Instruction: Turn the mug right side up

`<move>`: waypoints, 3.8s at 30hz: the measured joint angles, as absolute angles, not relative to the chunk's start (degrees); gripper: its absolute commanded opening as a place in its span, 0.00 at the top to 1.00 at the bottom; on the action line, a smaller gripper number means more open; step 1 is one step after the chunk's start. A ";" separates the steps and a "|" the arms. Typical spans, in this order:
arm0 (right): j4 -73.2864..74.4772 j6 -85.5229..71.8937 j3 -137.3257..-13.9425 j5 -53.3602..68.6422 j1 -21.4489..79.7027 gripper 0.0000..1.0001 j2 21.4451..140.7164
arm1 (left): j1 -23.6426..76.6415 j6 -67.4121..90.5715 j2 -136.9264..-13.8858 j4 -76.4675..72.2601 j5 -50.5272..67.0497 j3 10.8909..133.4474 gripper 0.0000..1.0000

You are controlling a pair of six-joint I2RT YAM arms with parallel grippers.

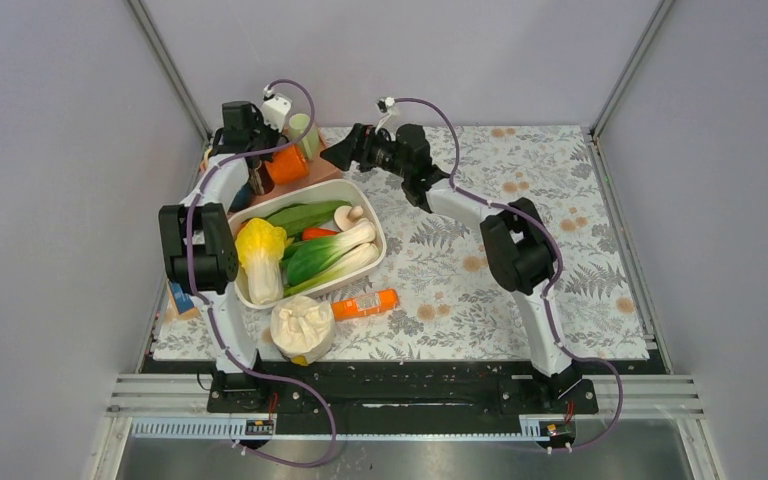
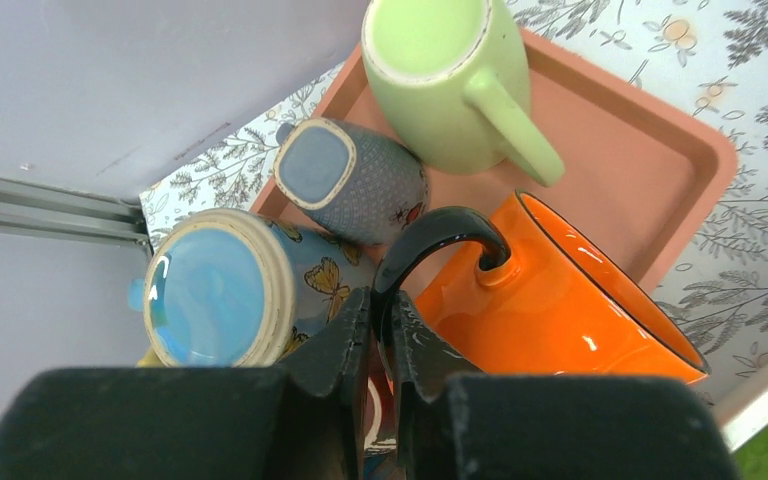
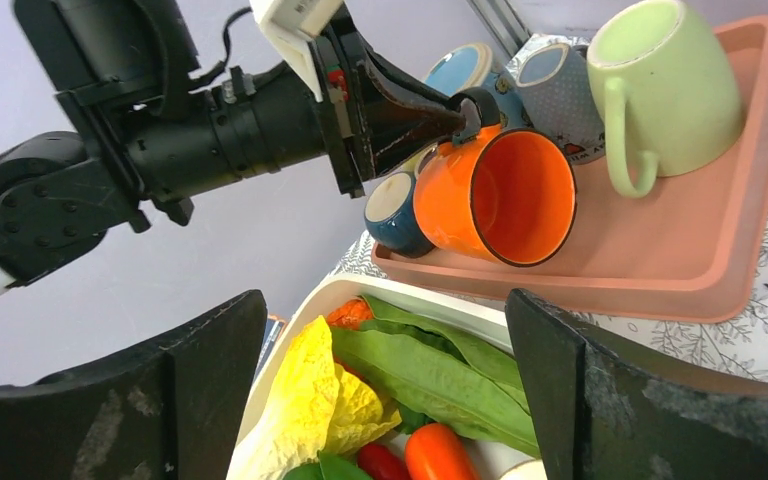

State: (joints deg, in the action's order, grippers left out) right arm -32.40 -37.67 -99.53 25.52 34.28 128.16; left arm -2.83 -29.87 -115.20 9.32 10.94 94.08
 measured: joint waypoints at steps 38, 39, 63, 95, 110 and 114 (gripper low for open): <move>-19.29 -27.33 -117.73 29.36 39.29 1.00 141.56 | 3.01 -27.35 -106.59 22.81 26.39 94.15 1.00; -20.29 -26.50 -113.36 28.40 39.40 1.00 139.15 | 3.03 -27.09 -106.59 24.21 27.09 94.15 0.96; 8.93 0.67 -78.72 -4.10 25.15 1.00 87.77 | 2.50 -26.76 -96.84 41.32 23.33 101.54 0.01; 38.09 -6.81 -63.53 -4.86 -17.21 1.00 84.62 | 0.36 -29.34 -92.62 43.27 20.32 85.27 0.01; 35.38 -9.82 -57.32 -2.83 -21.82 0.46 91.72 | -5.65 -31.03 -92.60 43.66 18.72 84.66 0.01; 34.52 -10.41 -55.77 -2.28 -21.93 0.20 91.13 | -7.77 -30.65 -93.12 43.66 17.96 84.79 0.01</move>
